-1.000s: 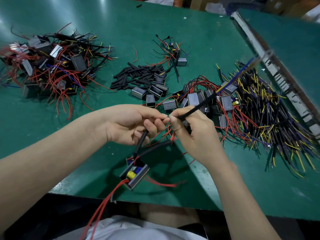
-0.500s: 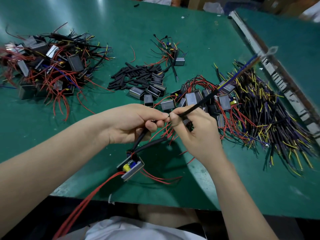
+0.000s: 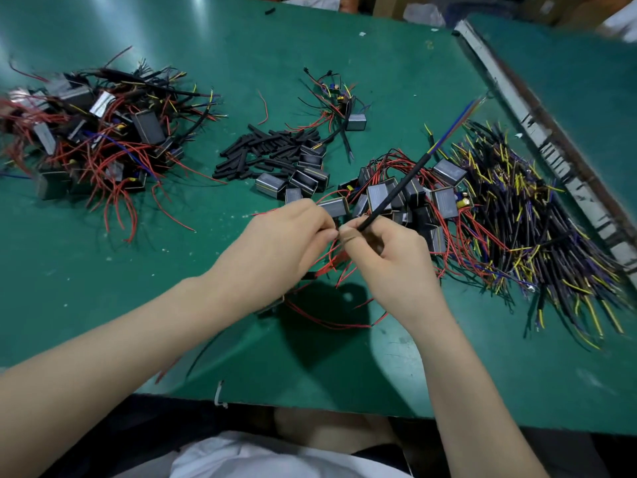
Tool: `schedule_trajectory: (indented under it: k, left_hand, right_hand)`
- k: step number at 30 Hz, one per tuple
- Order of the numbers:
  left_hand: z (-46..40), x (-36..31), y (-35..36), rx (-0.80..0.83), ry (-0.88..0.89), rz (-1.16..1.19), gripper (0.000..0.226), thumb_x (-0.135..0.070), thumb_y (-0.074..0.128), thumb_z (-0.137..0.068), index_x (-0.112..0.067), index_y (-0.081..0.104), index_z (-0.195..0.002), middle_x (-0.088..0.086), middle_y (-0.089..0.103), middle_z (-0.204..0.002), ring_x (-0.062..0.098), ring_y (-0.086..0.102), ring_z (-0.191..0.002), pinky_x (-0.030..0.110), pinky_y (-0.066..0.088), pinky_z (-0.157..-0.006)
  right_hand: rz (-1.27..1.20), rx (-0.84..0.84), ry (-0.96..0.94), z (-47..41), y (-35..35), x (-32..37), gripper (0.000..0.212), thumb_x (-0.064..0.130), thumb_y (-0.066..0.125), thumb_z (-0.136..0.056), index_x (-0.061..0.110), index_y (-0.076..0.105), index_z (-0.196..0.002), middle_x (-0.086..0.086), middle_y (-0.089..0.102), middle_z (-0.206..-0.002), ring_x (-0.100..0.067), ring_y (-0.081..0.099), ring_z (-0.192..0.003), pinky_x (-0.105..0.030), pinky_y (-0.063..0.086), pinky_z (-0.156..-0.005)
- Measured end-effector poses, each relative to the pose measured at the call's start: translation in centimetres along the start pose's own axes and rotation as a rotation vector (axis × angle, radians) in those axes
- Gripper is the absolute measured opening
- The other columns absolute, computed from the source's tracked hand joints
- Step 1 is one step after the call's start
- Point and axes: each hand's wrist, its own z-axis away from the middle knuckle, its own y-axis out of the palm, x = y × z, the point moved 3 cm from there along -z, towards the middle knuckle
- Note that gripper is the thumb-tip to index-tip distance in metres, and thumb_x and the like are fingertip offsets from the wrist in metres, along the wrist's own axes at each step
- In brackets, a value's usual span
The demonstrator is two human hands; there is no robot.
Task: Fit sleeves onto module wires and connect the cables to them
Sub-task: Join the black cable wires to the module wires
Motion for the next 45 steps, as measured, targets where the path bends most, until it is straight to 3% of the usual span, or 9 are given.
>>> schedule_trajectory:
  k: [4, 10, 19, 24, 26, 31, 39, 43, 45]
  left_hand:
    - [0.2, 0.4, 0.2, -0.035, -0.106, 0.173, 0.010, -0.017, 0.060, -0.092, -0.009, 0.066, -0.089, -0.006, 0.060, -0.076, 0.004, 0.052, -0.069, 0.014, 0.038, -0.067]
    - [-0.1, 0.6, 0.1, -0.027, -0.385, 0.467, 0.019, -0.028, 0.057, -0.092, -0.017, 0.061, -0.077, -0.003, 0.062, -0.063, 0.000, 0.056, -0.048, 0.011, 0.039, -0.051]
    - [-0.1, 0.7, 0.7, 0.012, -0.566, 0.748, 0.020, -0.021, 0.058, -0.093, -0.013, 0.061, -0.075, -0.009, 0.057, -0.057, 0.002, 0.048, -0.046, 0.013, 0.040, -0.053]
    - [-0.3, 1.1, 0.4, 0.106, -0.571, 0.839, 0.021, -0.024, 0.054, -0.095, -0.015, 0.064, -0.078, -0.013, 0.062, -0.059, -0.001, 0.050, -0.052, 0.009, 0.040, -0.054]
    - [-0.1, 1.2, 0.3, 0.203, -0.543, 0.829, 0.023, -0.024, 0.053, -0.095, -0.013, 0.068, -0.082, -0.012, 0.066, -0.064, 0.000, 0.052, -0.057, 0.009, 0.040, -0.057]
    - [0.5, 1.4, 0.3, 0.193, -0.494, 0.820, 0.018, -0.018, 0.057, -0.093, -0.012, 0.070, -0.081, -0.012, 0.067, -0.065, -0.001, 0.052, -0.057, 0.014, 0.042, -0.062]
    - [0.3, 1.2, 0.0, 0.108, -0.407, 0.728, 0.016, -0.020, 0.058, -0.092, -0.016, 0.069, -0.081, -0.015, 0.060, -0.059, 0.001, 0.047, -0.055, 0.012, 0.037, -0.053]
    - [0.5, 0.2, -1.0, -0.112, -0.075, 0.265, 0.016, -0.018, 0.058, -0.092, -0.010, 0.070, -0.085, -0.009, 0.058, -0.069, 0.003, 0.049, -0.065, 0.016, 0.038, -0.063]
    - [0.6, -0.4, -1.3, -0.172, 0.105, 0.011, 0.019, -0.017, 0.056, -0.092, -0.006, 0.070, -0.086, 0.003, 0.059, -0.073, 0.019, 0.054, -0.068, 0.030, 0.042, -0.063]
  right_hand:
    - [0.079, -0.003, -0.046, 0.3, 0.0, 0.3, 0.011, 0.021, 0.059, -0.093, 0.016, 0.067, -0.087, 0.014, 0.054, -0.065, 0.000, 0.045, -0.061, -0.022, 0.039, -0.065]
    - [0.190, -0.111, -0.239, 0.8, -0.1, 1.4, 0.016, 0.019, 0.058, -0.092, 0.008, 0.069, -0.091, 0.001, 0.067, -0.092, -0.023, 0.063, -0.085, -0.050, 0.049, -0.078]
    - [0.298, -0.180, -0.439, 1.3, 0.1, 1.5, 0.015, 0.015, 0.059, -0.091, 0.003, 0.069, -0.090, -0.004, 0.067, -0.084, -0.028, 0.063, -0.073, -0.053, 0.047, -0.070]
    - [0.233, -0.208, -0.423, 0.9, 0.0, 1.5, 0.014, 0.016, 0.059, -0.092, 0.007, 0.069, -0.091, 0.002, 0.067, -0.088, -0.023, 0.063, -0.076, -0.053, 0.047, -0.071]
    - [0.168, -0.205, -0.377, 0.7, -0.2, 1.1, 0.015, 0.017, 0.058, -0.092, 0.009, 0.070, -0.092, 0.008, 0.063, -0.088, -0.018, 0.062, -0.081, -0.050, 0.049, -0.075]
    - [0.022, -0.121, -0.314, 0.5, -0.4, 0.3, 0.016, 0.016, 0.059, -0.092, 0.007, 0.072, -0.097, 0.004, 0.067, -0.091, -0.002, 0.058, -0.087, -0.007, 0.041, -0.079]
    - [-0.025, -0.057, -0.254, 0.2, -0.5, 0.6, 0.017, 0.030, 0.061, -0.088, 0.015, 0.069, -0.086, 0.011, 0.064, -0.076, 0.000, 0.057, -0.074, -0.019, 0.044, -0.071]
    - [-0.296, 0.031, 0.022, 0.0, 0.0, 0.4, 0.013, 0.026, 0.065, -0.087, 0.021, 0.067, -0.075, -0.005, 0.066, -0.067, -0.009, 0.058, -0.069, -0.032, 0.048, -0.070]
    - [-0.464, 0.066, 0.120, -0.1, 0.2, 0.4, 0.021, 0.011, 0.064, -0.089, 0.019, 0.067, -0.070, 0.005, 0.065, -0.063, -0.004, 0.058, -0.066, -0.020, 0.048, -0.068]
